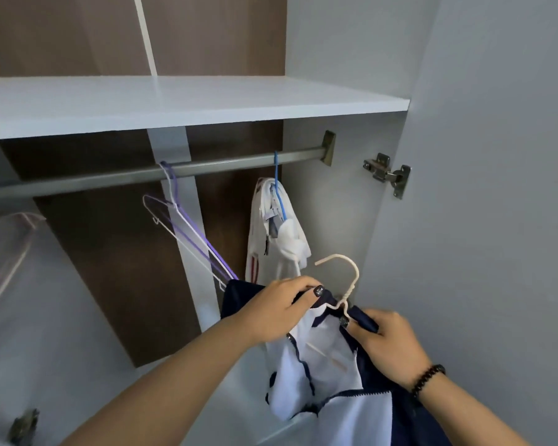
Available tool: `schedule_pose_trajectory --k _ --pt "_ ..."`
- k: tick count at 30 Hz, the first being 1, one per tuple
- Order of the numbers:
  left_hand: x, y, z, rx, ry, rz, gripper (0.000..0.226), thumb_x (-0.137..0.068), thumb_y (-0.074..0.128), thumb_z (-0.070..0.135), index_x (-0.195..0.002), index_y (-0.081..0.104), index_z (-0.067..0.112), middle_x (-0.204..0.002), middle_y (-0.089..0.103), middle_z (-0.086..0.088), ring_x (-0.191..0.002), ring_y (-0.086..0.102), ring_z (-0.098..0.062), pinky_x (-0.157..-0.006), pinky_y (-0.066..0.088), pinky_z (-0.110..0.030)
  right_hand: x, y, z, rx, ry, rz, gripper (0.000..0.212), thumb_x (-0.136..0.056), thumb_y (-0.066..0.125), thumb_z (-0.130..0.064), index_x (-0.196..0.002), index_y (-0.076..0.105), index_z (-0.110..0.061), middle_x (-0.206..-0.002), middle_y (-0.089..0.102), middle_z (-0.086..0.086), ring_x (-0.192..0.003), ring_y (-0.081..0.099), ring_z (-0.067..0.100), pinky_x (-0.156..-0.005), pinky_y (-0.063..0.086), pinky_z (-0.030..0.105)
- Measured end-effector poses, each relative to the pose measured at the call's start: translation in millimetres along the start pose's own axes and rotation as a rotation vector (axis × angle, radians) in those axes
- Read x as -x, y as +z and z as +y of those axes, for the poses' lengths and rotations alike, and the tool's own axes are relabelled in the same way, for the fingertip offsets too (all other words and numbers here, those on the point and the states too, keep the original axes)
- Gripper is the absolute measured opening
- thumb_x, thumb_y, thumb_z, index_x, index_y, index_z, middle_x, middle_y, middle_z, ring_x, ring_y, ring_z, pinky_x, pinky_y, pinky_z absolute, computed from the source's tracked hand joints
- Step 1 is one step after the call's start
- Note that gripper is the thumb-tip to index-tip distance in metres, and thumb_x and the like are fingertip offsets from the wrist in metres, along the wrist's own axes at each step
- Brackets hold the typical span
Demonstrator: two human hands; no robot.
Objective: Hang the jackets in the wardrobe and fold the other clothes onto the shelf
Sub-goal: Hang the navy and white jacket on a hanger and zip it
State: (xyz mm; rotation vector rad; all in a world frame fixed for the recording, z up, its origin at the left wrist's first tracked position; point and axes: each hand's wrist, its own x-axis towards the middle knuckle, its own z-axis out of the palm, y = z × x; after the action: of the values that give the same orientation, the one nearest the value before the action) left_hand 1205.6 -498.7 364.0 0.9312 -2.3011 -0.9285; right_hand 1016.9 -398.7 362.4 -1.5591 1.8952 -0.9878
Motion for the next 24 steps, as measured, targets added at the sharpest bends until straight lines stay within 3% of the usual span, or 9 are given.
schedule_pose_trajectory --k 2,4,6,9,12,14,20,24 --pt "-9.8 -6.3 -11.8 0.025 -0.01 0.012 0.028 -0.101 0.042 0.038 -0.118 0.061 0.026 -0.102 0.069 0.009 -0.097 0.063 -0.009 -0.089 0.049 -0.034 -4.5 6.2 -2.6 -0.003 0.037 0.047 0.037 -0.086 0.064 -0.012 -0.061 0.041 0.0 -0.053 0.033 -0.001 -0.051 0.027 0.008 -0.047 0.024 0.021" --pt "-19.7 -13.8 -27.3 0.103 -0.032 0.086 0.025 -0.101 0.045 0.035 -0.118 0.061 0.027 -0.1 0.069 0.014 -0.097 0.062 -0.001 -0.088 0.047 -0.025 -9.5 11.1 -5.4 0.001 0.064 0.097 0.038 -0.086 0.064 -0.013 -0.06 0.039 -0.003 -0.053 0.031 -0.003 -0.052 0.025 0.008 -0.046 0.023 0.021" --pt "-32.2 -24.5 -44.4 0.244 -0.097 0.172 0.021 -0.101 0.046 0.031 -0.117 0.059 0.032 -0.113 0.067 0.015 -0.108 0.058 0.004 -0.099 0.041 -0.023 -14.0 15.9 -7.7 -0.013 0.088 0.134 0.039 -0.086 0.064 -0.013 -0.059 0.037 -0.004 -0.052 0.031 -0.004 -0.051 0.025 0.008 -0.045 0.022 0.021" --pt "-51.2 -45.1 -68.4 0.541 -0.288 0.255 0.025 -0.102 0.046 0.025 -0.125 0.049 0.033 -0.139 0.052 0.001 -0.125 0.052 -0.012 -0.112 0.037 -0.037 -18.6 23.4 -9.3 -0.046 0.126 0.175 0.041 -0.086 0.064 -0.014 -0.057 0.037 -0.006 -0.052 0.031 -0.005 -0.051 0.026 0.01 -0.047 0.023 0.024" --pt "-59.5 -64.3 -88.6 0.737 -0.452 0.251 0.048 -0.104 0.041 0.021 -0.15 0.026 0.02 -0.149 0.038 -0.008 -0.13 0.049 -0.027 -0.106 0.039 -0.038 -19.7 31.1 -8.2 -0.098 0.165 0.19 0.039 -0.087 0.064 -0.015 -0.058 0.042 -0.005 -0.053 0.035 -0.002 -0.054 0.03 0.013 -0.053 0.026 0.028" --pt "-60.9 -72.0 -99.7 0.756 -0.479 0.242 0.055 -0.105 0.039 0.021 -0.154 0.016 0.019 -0.152 0.035 -0.009 -0.129 0.05 -0.03 -0.102 0.041 -0.038 -19.3 36.0 -6.6 -0.125 0.179 0.188 0.035 -0.087 0.064 -0.014 -0.062 0.047 0.001 -0.055 0.039 0.0 -0.055 0.034 0.013 -0.055 0.029 0.029" --pt "-68.7 -79.9 -123.5 0.752 -0.543 0.259 0.06 -0.104 0.041 0.02 -0.155 0.01 0.019 -0.157 0.028 -0.009 -0.119 0.059 -0.03 -0.104 0.043 -0.04 -28.0 52.1 -2.1 -0.183 0.183 0.19 0.034 -0.088 0.066 -0.017 -0.069 0.054 0.009 -0.056 0.044 0.005 -0.055 0.038 0.013 -0.055 0.03 0.029" --pt "-70.0 -87.1 -145.8 0.746 -0.659 0.356 0.064 -0.103 0.045 0.017 -0.155 0.007 0.019 -0.154 0.035 -0.011 -0.108 0.064 -0.027 -0.102 0.045 -0.039 -43.1 55.8 2.6 -0.263 0.19 0.185 0.031 -0.088 0.065 -0.012 -0.07 0.054 0.011 -0.056 0.048 0.009 -0.054 0.041 0.014 -0.056 0.032 0.03"
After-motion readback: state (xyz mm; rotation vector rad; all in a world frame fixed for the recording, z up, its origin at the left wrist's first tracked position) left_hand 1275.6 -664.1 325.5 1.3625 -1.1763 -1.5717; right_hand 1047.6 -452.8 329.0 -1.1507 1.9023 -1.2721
